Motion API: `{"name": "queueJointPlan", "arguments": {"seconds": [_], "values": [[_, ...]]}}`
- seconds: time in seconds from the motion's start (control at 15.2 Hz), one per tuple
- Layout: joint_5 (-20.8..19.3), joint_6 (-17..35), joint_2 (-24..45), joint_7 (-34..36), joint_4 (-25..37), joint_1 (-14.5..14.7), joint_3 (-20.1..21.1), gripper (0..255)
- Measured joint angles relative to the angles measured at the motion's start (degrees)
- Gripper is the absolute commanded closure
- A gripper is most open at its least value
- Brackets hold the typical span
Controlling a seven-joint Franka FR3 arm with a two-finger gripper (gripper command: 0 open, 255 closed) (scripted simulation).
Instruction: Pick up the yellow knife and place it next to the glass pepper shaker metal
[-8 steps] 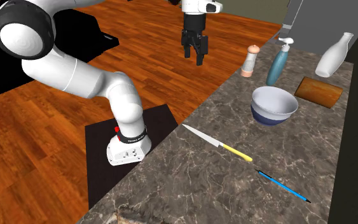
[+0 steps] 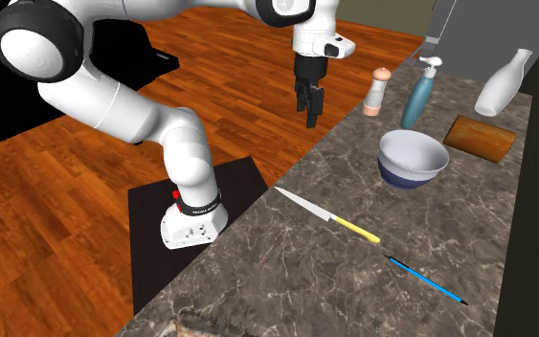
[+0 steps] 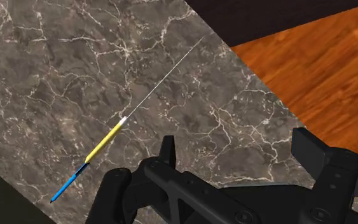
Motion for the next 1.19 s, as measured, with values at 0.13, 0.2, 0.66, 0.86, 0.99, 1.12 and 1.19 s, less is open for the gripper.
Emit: {"name": "queueJointPlan", "arguments": {"seconds": [0.13, 0.2, 0.66, 0.86, 0.99, 1.12, 1.19], "values": [[-0.11, 3.42, 1.18, 2.96, -1.89, -2.07, -1.02, 0], [-0.33, 5.13, 1.64, 4.2, -2.95, -3.22, -1.77, 0], [-1.15, 18.23, 7.34, 13.39, -8.92, -10.83, -6.48, 0], [-1.03, 24.14, 10.88, 17.53, -10.67, -13.68, -8.23, 0], [-1.11, 28.76, 13.31, 19.9, -12.5, -15.75, -9.77, 0], [-1.04, 32.8, 15.63, 22.04, -13.76, -17.68, -11.26, 0], [-1.04, 34.12, 16.18, 22.65, -14.4, -18.17, -11.61, 0]]}}
